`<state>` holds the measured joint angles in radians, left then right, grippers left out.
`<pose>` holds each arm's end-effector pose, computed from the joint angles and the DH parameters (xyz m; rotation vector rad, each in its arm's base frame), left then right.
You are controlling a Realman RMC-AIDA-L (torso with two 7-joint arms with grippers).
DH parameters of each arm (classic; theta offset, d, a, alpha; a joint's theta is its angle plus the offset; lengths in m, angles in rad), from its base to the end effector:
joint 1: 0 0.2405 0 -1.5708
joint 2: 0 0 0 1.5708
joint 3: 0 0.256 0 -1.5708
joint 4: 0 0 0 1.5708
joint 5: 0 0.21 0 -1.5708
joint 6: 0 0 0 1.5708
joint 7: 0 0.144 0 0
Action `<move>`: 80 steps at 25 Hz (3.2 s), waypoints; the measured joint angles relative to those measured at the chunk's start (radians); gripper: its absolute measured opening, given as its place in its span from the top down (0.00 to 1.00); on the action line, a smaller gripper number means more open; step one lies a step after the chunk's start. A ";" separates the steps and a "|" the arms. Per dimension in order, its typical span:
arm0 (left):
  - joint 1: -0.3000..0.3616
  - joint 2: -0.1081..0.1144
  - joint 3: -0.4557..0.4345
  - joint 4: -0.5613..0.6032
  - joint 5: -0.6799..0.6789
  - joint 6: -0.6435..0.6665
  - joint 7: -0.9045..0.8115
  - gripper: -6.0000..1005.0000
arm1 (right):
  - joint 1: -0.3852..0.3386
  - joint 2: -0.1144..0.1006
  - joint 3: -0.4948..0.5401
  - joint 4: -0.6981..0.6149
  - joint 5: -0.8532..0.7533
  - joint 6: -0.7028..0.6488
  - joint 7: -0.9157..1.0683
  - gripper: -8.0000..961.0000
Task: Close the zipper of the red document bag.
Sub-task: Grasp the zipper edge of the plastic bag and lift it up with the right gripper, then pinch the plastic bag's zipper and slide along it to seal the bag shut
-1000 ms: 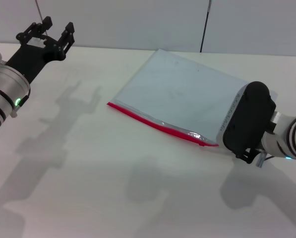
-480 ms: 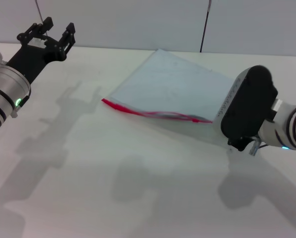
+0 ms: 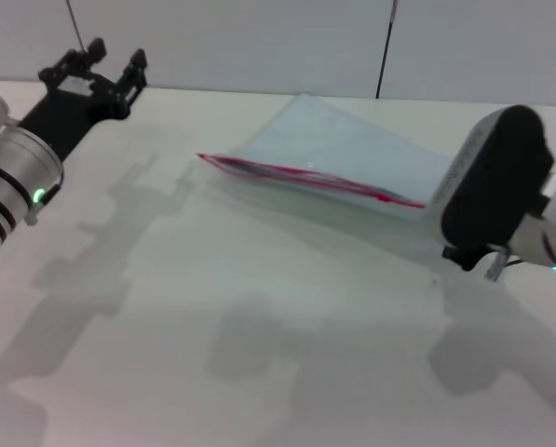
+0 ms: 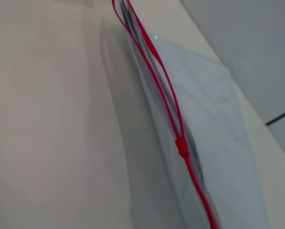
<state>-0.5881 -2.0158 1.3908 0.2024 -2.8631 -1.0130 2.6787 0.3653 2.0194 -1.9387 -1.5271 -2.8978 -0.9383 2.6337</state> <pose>-0.2868 0.4025 0.0178 -1.7927 -0.4740 -0.7729 0.1752 0.3458 -0.0425 -2.3782 0.1675 -0.4506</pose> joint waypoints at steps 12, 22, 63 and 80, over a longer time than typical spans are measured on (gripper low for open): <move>-0.050 0.048 0.001 0.179 0.572 0.096 -0.439 0.41 | -0.081 0.001 0.103 -0.141 0.000 -0.061 -0.070 0.94; 0.000 0.026 0.002 0.522 1.076 0.118 -0.632 0.41 | -0.079 0.001 0.111 -0.143 0.000 -0.072 -0.073 0.94; -0.067 -0.015 0.184 0.841 1.477 0.111 -0.838 0.41 | -0.061 0.005 0.061 -0.260 0.002 -0.147 -0.066 0.94; -0.074 -0.015 0.230 0.834 1.473 0.151 -0.829 0.42 | -0.060 0.005 0.060 -0.274 0.002 -0.149 -0.064 0.94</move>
<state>-0.6617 -2.0310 1.6210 1.0369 -1.3901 -0.8623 1.8498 0.3052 2.0248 -1.8790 -1.8009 -2.8961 -1.0877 2.5695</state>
